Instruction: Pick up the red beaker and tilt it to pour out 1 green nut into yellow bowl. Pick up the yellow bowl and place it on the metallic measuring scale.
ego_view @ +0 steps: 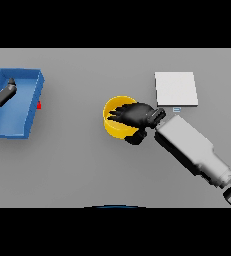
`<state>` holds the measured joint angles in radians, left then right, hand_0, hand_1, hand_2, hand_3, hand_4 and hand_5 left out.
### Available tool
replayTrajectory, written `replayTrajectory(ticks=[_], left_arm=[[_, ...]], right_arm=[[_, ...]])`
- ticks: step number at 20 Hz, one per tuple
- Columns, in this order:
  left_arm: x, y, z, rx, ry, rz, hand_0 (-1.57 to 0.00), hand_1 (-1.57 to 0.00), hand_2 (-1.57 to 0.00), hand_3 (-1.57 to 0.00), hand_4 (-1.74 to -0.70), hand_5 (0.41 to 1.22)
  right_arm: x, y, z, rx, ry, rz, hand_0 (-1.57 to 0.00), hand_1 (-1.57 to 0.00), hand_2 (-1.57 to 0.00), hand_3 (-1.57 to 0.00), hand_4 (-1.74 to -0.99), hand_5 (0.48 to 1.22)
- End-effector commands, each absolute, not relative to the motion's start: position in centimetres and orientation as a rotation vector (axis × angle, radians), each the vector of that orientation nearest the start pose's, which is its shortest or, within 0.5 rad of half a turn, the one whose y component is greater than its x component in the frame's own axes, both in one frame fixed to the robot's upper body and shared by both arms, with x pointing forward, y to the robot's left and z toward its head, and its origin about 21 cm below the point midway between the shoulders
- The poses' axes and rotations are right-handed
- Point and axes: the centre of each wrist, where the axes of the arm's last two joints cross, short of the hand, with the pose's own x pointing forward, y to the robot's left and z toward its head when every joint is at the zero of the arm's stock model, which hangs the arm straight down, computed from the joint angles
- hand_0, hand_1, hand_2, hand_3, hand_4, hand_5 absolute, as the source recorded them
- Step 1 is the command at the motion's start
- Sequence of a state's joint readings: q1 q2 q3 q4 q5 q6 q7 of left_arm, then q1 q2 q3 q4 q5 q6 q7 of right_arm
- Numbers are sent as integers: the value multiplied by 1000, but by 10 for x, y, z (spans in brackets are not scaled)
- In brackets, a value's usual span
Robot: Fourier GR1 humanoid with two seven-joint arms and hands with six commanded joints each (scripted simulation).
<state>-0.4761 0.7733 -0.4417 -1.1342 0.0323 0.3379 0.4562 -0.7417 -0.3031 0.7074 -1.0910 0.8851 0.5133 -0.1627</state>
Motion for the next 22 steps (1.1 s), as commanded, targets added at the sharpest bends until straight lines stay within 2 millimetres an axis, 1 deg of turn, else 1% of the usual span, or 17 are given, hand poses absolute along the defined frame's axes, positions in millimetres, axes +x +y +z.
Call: replayTrajectory(ticks=[1,2,4,5,6,7,8,10,11,13,15,16,17,18,19,21,22], left_arm=[[344,340,77,849,-1101,-428,1,1,1,1,-744,697],[344,342,77,852,-1108,-429,1,1,1,1,-745,699],[344,343,74,849,-1105,-427,1,1,1,1,-750,701],[345,345,77,857,-1105,-424,1,1,1,1,-752,701],[343,341,75,849,-1110,-432,1,1,1,1,-754,700],[345,340,74,848,-1107,-429,1,1,1,1,-755,703],[344,341,74,852,-1107,-435,1,1,1,1,-755,704],[344,342,75,856,-1104,-433,1,1,1,1,-756,701],[344,341,74,858,-1105,-439,1,1,1,1,-754,700],[344,339,74,856,-1109,-445,1,1,1,1,-750,695],[345,337,74,859,-1113,-449,1,1,1,1,-742,690],[343,336,74,858,-1117,-457,1,1,1,1,-739,690],[345,339,80,867,-1110,-449,1,1,1,1,-735,689],[345,340,78,863,-1114,-450,1,1,1,1,-736,688],[345,339,75,863,-1107,-455,1,1,1,1,-733,686],[345,338,74,864,-1106,-453,1,1,1,1,-731,685],[345,338,73,865,-1108,-454,1,1,1,1,-730,687]], right_arm=[[358,-112,51,-342,-1137,2149,1,1,-9,-47,-1285,753],[358,-112,49,-333,-1127,2148,1,1,-23,-72,-1289,758],[359,-113,49,-330,-1090,2124,-26,-36,-71,-141,-1302,805],[358,-113,47,-334,-1087,2123,-161,-135,-147,-182,-1321,839],[358,-109,51,-322,-1095,2132,-443,-422,-375,-236,-1351,915],[356,-111,50,-309,-1102,2131,-669,-652,-614,-309,-1394,976],[355,-111,48,-293,-1098,2129,-849,-836,-806,-399,-1463,1025],[356,-112,48,-280,-1089,2141,-1109,-1100,-1081,-706,-1557,1096],[358,-116,49,-257,-1093,2142,-1201,-1195,-1133,-871,-1594,1121],[358,-116,49,-250,-1089,2141,-1334,-1330,-1205,-1120,-1647,1157],[358,-120,51,-241,-1085,2146,-1420,-1417,-1253,-1269,-1681,1180],[357,-118,51,-247,-1086,2139,-1450,-1448,-1268,-1320,-1693,1188],[357,-118,51,-250,-1091,2132,-1474,-1472,-1281,-1365,-1702,1195],[357,-117,54,-250,-1091,2124,-1493,-1492,-1286,-1386,-1710,1200],[357,-119,53,-249,-1103,2124,-1509,-1508,-1288,-1389,-1716,1204],[354,-119,59,-250,-1119,2131,-1531,-1531,-1306,-1405,-1725,1210],[355,-119,63,-255,-1128,2126,-1539,-1539,-1330,-1376,-1728,1212]])
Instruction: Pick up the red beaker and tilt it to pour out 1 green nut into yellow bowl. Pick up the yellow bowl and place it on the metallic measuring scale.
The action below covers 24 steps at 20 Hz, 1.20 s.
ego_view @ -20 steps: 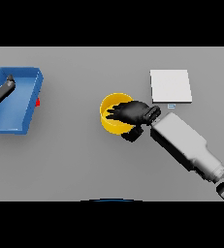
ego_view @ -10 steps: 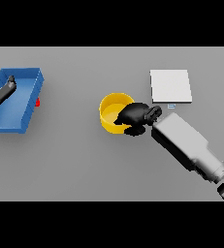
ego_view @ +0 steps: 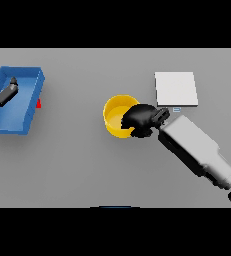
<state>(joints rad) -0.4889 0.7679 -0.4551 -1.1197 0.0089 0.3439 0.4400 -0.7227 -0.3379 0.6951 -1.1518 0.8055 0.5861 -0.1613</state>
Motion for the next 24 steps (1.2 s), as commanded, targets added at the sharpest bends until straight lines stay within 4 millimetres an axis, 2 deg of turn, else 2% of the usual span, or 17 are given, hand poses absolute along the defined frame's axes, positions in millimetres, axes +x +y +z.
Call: replayTrajectory(ticks=[1,6,9,10,12,15,20,23,24], left_arm=[[345,343,75,873,-1111,-447,1,1,1,1,-729,690],[345,339,80,859,-1111,-454,1,1,1,1,-734,697],[344,344,81,875,-1118,-453,1,1,1,1,-737,697],[343,342,80,870,-1124,-454,1,1,1,1,-736,697],[345,339,84,859,-1136,-446,1,1,1,1,-746,697],[345,341,85,879,-1116,-451,1,1,1,1,-742,704],[341,342,87,874,-1111,-442,1,1,1,1,-743,708],[345,337,86,870,-1116,-443,1,1,1,1,-737,699],[342,343,85,880,-1111,-447,1,1,1,1,-734,697]], right_arm=[[355,-122,69,-266,-1134,2120,-1546,-1545,-1356,-1336,-1731,1214],[356,-129,103,-359,-1161,2090,-1563,-1563,-1419,-1242,-1738,1219],[363,-138,119,-434,-1189,2048,-1567,-1567,-1436,-1260,-1739,1220],[364,-141,121,-438,-1196,2035,-1568,-1568,-1436,-1266,-1740,1220],[366,-147,124,-437,-1204,2008,-1569,-1569,-1439,-1376,-1740,1220],[374,-161,132,-500,-1198,1954,-1570,-1570,-1482,-1283,-1741,1220],[397,-201,144,-628,-1214,1845,-1571,-1571,-1536,-1209,-1741,1221],[404,-220,138,-665,-1192,1787,-1571,-1571,-1508,-1186,-1741,1221],[410,-226,136,-671,-1190,1759,-1571,-1571,-1501,-1175,-1741,1221]])
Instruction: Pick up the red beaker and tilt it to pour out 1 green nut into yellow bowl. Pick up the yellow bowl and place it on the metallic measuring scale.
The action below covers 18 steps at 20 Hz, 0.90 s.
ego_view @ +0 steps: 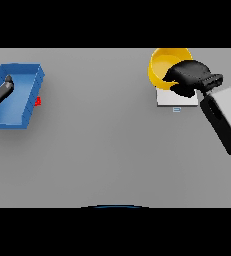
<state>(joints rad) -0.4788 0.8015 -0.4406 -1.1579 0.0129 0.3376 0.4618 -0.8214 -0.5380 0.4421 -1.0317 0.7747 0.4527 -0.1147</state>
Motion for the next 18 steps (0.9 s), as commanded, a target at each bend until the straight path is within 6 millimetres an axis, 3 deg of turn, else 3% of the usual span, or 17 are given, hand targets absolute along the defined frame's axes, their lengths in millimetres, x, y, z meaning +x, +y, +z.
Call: replayTrajectory(ticks=[1,9,12,15,18], left_arm=[[343,342,84,877,-1097,-444,1,1,1,1,-731,696],[342,344,85,877,-1095,-450,1,1,1,1,-722,681],[342,346,87,875,-1112,-444,1,1,1,1,-725,676],[342,343,86,877,-1106,-451,1,1,1,1,-726,673],[340,341,84,881,-1094,-460,1,1,1,1,-722,668]], right_arm=[[412,-232,133,-679,-1176,1737,-1571,-1571,-1508,-1171,-1741,1221],[425,-265,98,-700,-1101,1664,-1571,-1571,-1396,-1362,-1741,1221],[427,-270,89,-687,-1114,1645,-1571,-1571,-1379,-1331,-1741,1221],[428,-270,79,-664,-1118,1631,-1571,-1571,-1345,-1403,-1741,1221],[431,-267,80,-662,-1119,1619,-1464,-1571,-1335,-1451,-1741,1221]])
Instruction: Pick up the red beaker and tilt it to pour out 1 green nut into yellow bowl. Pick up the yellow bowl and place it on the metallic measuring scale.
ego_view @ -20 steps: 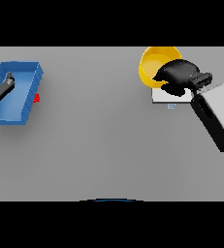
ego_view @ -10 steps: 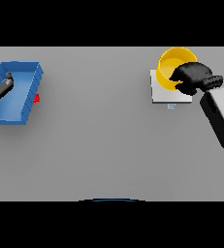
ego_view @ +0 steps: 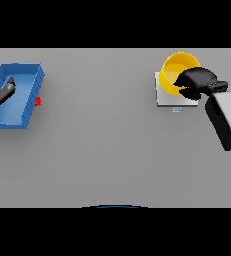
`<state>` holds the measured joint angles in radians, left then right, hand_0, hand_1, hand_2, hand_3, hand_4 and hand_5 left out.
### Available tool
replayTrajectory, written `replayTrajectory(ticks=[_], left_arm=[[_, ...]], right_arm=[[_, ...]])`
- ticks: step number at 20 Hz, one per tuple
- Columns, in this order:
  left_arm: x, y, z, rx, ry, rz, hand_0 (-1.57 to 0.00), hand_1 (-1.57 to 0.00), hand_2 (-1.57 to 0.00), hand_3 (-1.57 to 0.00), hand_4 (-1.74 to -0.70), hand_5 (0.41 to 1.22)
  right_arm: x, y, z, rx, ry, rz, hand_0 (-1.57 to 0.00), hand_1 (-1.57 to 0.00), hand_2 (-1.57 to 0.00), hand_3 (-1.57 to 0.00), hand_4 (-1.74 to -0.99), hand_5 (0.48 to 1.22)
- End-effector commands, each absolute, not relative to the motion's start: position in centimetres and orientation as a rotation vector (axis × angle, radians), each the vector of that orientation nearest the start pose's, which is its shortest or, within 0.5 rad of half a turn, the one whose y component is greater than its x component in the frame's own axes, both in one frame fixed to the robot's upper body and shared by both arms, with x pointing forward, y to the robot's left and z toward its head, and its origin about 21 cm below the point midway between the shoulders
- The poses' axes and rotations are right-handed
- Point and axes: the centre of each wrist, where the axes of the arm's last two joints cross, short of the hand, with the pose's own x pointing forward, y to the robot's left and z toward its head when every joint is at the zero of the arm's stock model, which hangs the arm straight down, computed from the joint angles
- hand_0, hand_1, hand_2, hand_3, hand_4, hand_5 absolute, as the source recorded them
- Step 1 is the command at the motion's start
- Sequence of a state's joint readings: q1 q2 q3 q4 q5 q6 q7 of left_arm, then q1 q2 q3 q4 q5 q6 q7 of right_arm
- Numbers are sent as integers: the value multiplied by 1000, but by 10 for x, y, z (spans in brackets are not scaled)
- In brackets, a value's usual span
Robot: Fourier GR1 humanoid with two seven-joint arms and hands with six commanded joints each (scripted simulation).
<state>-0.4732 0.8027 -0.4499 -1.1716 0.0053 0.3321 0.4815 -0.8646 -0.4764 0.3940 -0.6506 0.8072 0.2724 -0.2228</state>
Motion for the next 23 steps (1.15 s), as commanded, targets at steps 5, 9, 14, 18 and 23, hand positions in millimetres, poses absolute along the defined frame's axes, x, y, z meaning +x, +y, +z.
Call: replayTrajectory(ticks=[5,9,14,18,23], left_arm=[[345,340,86,888,-1098,-455,1,1,1,1,-719,668],[348,340,84,880,-1099,-451,1,1,1,1,-720,663],[347,337,84,877,-1098,-456,1,1,1,1,-722,664],[349,339,84,883,-1103,-452,1,1,1,1,-724,664],[349,338,86,878,-1106,-455,1,1,1,1,-726,665]], right_arm=[[429,-265,77,-647,-1115,1615,-1231,-1101,-1091,-890,-1657,1149],[431,-263,83,-662,-1063,1676,-507,-451,-553,-604,-1579,955],[430,-263,81,-627,-1102,1703,-165,-147,-195,-394,-1546,856],[430,-267,79,-630,-1092,1685,-67,-60,-79,-268,-1523,798],[430,-266,74,-626,-1055,1663,-21,-19,-25,-146,-1478,738]])
